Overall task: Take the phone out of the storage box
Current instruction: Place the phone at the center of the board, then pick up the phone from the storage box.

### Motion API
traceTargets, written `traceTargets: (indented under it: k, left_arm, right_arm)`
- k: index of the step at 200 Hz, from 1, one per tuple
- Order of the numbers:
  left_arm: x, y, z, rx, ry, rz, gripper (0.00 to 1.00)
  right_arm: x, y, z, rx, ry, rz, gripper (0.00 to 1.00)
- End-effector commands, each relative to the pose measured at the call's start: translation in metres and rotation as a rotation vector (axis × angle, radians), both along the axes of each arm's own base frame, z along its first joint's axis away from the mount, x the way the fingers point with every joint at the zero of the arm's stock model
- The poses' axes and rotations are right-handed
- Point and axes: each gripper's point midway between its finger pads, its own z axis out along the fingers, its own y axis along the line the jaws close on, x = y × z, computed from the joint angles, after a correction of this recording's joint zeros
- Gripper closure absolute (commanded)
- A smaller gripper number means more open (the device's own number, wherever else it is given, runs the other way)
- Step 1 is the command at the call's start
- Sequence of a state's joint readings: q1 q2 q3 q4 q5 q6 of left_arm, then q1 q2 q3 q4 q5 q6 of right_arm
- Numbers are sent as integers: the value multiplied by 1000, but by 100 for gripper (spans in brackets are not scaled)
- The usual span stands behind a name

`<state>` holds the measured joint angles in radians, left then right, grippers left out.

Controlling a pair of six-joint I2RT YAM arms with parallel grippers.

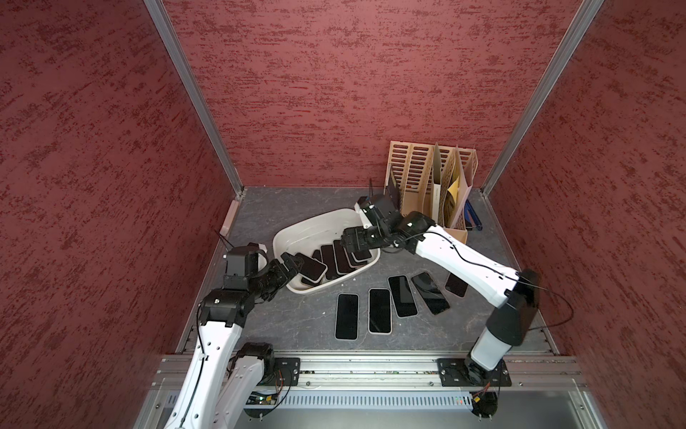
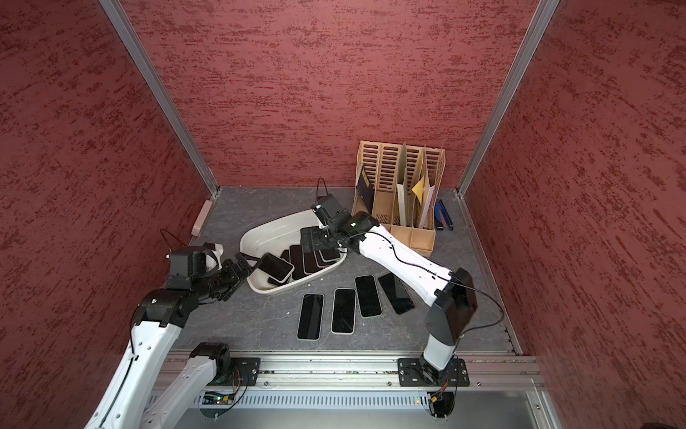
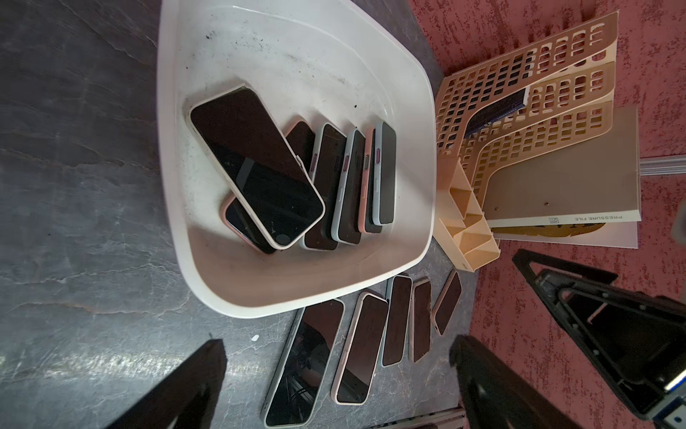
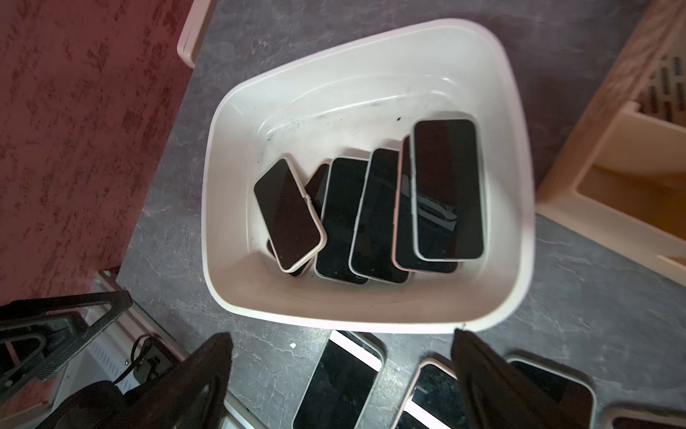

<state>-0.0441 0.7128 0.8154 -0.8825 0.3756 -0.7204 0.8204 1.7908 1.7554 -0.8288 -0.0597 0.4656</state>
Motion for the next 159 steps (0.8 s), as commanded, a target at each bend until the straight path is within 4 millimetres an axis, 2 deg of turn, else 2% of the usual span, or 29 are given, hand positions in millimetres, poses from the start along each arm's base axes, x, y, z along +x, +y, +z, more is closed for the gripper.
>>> traceTargets:
  k: [1,30,48,78,120,159]
  left_arm:
    - [-9,5,11,26,-22,-6,0]
    - [-17,10,7,34,-12,6,0]
    - [-18,12,6,40,-3,9,0]
    - [-18,13,5,43,0,10,0]
    - [-19,11,2,25,15,8,0]
    - [-19,9,-1,14,33,-5,0]
  right_arm:
    - [-1,28,-12,-46,2,77,3]
    - [1,63,-36,-121,25,157,3]
    - [-1,78,-51,-149,46,208,3]
    - [-17,104,-78,-154,89,376,2]
    - [-29,121,-102,-238,-35,601,2]
    - [-18,129,-124,-313,-125,665,2]
